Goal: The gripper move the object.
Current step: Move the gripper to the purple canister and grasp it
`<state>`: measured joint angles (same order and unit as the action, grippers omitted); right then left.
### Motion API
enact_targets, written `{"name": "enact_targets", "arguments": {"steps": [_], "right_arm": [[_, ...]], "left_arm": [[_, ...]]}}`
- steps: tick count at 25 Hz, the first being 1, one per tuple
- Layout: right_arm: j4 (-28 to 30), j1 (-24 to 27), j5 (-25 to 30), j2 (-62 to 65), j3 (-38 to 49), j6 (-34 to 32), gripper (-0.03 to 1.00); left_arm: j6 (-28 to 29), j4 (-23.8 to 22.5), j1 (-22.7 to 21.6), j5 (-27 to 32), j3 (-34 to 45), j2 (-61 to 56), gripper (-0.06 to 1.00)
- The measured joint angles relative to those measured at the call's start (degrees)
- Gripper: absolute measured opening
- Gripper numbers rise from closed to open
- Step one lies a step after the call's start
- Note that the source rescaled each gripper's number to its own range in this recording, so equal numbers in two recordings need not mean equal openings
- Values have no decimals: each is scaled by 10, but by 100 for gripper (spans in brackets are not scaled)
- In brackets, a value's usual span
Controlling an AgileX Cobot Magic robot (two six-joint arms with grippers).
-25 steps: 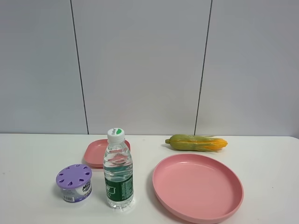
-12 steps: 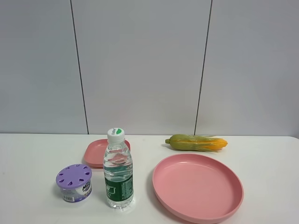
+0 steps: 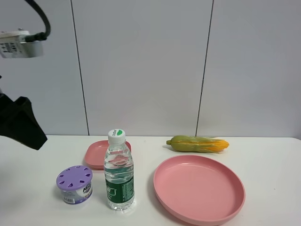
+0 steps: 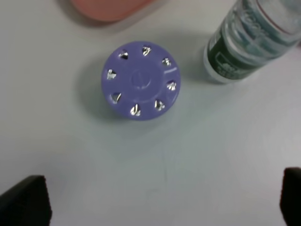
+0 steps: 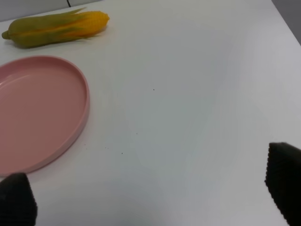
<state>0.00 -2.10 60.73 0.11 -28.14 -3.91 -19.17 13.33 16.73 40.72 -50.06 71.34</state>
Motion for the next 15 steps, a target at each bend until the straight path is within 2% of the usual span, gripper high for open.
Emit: {"name": "enact_targets", "arguments": {"steps": [7, 15], "right_arm": [[0, 0, 0, 0, 0, 0, 100], [0, 0, 0, 0, 0, 0, 100]], "left_arm": [[0, -12, 17, 0, -72, 97, 100], [0, -28, 17, -32, -82, 180, 100]]}}
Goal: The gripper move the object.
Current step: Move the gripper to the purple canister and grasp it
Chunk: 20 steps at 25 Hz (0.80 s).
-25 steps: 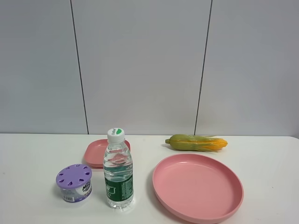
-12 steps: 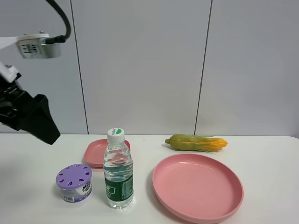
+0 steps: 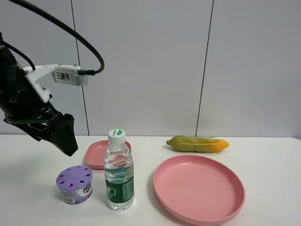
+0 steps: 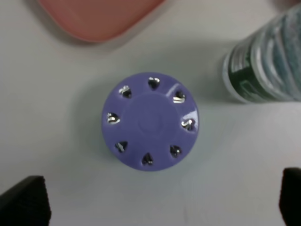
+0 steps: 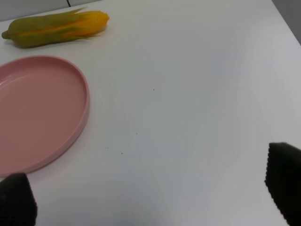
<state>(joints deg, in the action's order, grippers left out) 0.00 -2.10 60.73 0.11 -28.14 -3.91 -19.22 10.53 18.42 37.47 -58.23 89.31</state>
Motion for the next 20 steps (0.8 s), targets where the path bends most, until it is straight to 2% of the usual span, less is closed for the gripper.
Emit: {"name": "enact_targets", "arguments": {"steps": [8, 20], "right_arm": [[0, 0, 0, 0, 0, 0, 100], [0, 0, 0, 0, 0, 0, 100]], "left_arm": [[-6, 0, 0, -53, 0, 37, 100], [-19, -17, 0, -71, 0, 88, 100]]}}
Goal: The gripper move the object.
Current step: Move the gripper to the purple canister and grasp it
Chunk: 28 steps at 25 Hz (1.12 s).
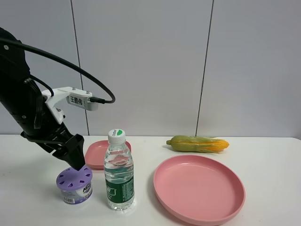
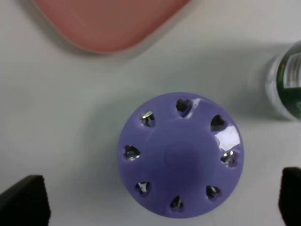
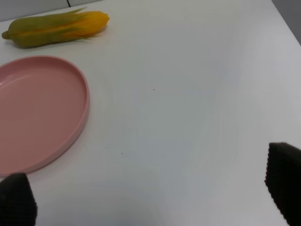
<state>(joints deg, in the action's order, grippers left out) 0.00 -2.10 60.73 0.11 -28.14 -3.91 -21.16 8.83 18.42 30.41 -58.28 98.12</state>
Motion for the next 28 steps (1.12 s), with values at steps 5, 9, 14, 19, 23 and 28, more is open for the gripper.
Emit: {"name": "enact_targets", "arguments": {"steps": [5, 9, 14, 19, 23, 28], "right_arm": [[0, 0, 0, 0, 0, 0, 100], [0, 0, 0, 0, 0, 0, 100], [0, 0, 0, 0, 0, 0, 100], [0, 0, 0, 0, 0, 0, 100], [0, 0, 0, 0, 0, 0, 100], [0, 0, 0, 0, 0, 0, 100]], "left_arm": [[-6, 0, 1, -4, 0, 23, 100], [-6, 0, 14, -16, 0, 36, 100], [-6, 0, 37, -40, 0, 61, 100], [-6, -2, 40, -52, 0, 64, 100], [-6, -5, 40, -54, 0, 78, 100], [-6, -12, 40, -61, 0, 99, 100]]}}
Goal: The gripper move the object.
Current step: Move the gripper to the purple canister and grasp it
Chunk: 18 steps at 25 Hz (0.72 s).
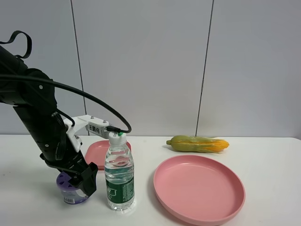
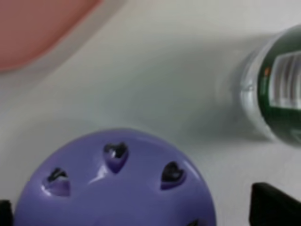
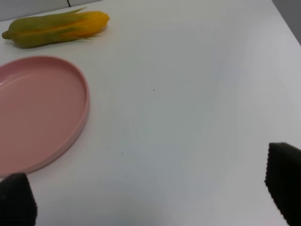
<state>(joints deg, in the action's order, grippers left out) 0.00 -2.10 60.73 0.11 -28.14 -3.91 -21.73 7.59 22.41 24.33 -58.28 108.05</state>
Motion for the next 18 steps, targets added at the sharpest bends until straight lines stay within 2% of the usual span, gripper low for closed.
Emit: {"name": "enact_targets", "arguments": {"steps": [18], "right_arm": [[0, 0, 0, 0, 0, 0, 100]], "left_arm": [[0, 2, 0, -18, 0, 2, 100]]}}
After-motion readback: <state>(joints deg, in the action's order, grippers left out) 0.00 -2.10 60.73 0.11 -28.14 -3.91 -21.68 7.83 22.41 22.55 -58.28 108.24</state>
